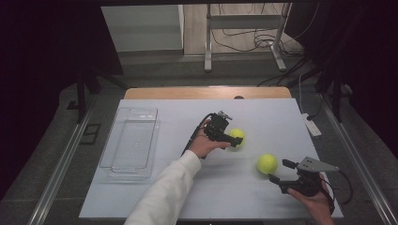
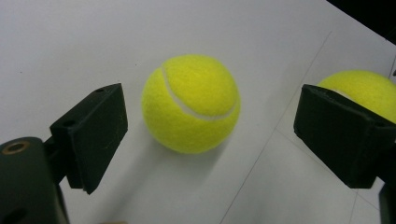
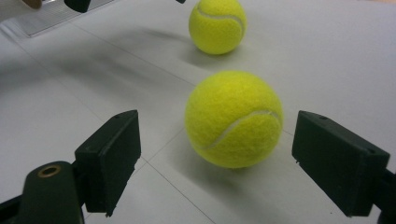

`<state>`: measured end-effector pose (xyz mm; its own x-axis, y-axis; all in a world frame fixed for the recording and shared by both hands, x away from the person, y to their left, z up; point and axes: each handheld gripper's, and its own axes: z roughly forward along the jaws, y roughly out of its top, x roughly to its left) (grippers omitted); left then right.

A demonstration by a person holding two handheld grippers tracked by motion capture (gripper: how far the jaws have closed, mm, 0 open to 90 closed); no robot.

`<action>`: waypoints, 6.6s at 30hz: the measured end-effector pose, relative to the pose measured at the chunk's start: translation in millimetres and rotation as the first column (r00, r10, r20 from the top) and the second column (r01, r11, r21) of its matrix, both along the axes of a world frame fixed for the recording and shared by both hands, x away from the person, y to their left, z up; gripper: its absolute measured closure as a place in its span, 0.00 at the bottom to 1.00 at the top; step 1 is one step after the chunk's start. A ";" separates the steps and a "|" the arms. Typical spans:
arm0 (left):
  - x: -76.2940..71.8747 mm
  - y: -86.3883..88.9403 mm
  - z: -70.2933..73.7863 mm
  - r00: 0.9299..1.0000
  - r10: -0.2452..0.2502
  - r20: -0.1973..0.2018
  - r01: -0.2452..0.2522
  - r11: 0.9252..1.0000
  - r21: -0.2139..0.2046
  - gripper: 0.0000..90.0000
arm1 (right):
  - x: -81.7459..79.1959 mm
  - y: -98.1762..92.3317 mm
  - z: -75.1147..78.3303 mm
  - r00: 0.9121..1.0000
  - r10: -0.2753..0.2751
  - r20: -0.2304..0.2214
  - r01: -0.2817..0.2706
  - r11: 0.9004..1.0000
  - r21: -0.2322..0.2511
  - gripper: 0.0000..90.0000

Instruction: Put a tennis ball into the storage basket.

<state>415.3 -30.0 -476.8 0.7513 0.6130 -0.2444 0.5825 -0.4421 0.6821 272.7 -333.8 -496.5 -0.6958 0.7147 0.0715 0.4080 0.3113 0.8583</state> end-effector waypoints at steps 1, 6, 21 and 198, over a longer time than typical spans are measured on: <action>0.8 -1.0 -0.9 1.000 -0.001 -0.001 0.001 1.000 0.004 0.12 | 0.0 -0.1 -0.1 1.000 0.000 0.000 0.000 1.000 0.002 0.18; 5.8 -6.2 -6.0 1.000 0.007 -0.013 -0.007 1.000 0.008 0.12 | 0.2 -0.4 -0.3 1.000 -0.002 0.000 0.001 1.000 0.003 0.18; 14.7 -19.0 -12.6 1.000 0.007 -0.029 -0.006 0.999 0.033 0.12 | 0.6 -1.5 -0.6 1.000 -0.003 0.001 0.003 1.000 0.003 0.18; -42.1 85.9 70.1 0.961 0.149 0.234 -0.115 0.982 -0.153 0.30 | -1.5 -1.3 -0.3 1.000 -0.019 0.010 0.019 1.000 -0.002 0.18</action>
